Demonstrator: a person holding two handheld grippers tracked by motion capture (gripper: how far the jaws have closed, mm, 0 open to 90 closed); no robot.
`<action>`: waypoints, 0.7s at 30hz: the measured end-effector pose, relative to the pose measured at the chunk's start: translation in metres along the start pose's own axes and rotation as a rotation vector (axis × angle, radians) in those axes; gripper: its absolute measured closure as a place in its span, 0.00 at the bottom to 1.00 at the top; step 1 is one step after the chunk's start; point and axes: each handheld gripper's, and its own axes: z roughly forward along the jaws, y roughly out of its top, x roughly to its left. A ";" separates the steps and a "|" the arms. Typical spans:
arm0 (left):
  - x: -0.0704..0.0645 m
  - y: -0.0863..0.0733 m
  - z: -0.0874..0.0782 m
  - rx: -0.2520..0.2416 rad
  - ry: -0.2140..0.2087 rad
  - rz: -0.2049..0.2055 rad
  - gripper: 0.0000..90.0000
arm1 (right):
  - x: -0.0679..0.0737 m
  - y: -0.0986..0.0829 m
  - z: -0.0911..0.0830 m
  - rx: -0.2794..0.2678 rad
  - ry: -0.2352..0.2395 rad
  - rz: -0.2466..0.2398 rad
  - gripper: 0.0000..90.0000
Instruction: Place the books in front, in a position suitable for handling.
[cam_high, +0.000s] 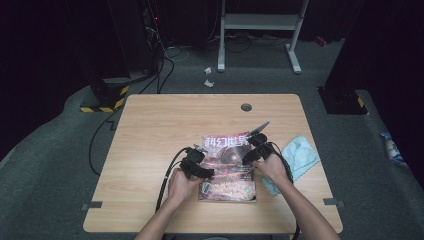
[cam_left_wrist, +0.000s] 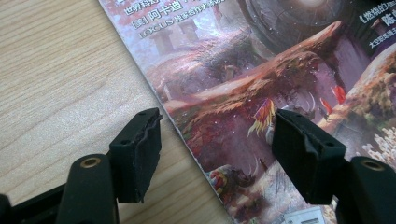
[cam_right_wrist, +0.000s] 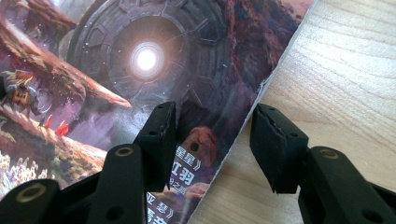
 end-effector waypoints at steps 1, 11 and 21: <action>0.000 0.000 0.000 -0.003 -0.002 0.002 0.36 | 0.000 0.001 0.001 0.007 -0.004 -0.003 0.57; -0.004 0.000 0.002 -0.028 0.001 0.008 0.36 | 0.001 0.001 -0.003 -0.008 0.040 0.022 0.62; -0.004 -0.001 0.003 -0.033 0.006 0.008 0.36 | 0.001 0.000 -0.004 0.000 -0.014 0.013 0.54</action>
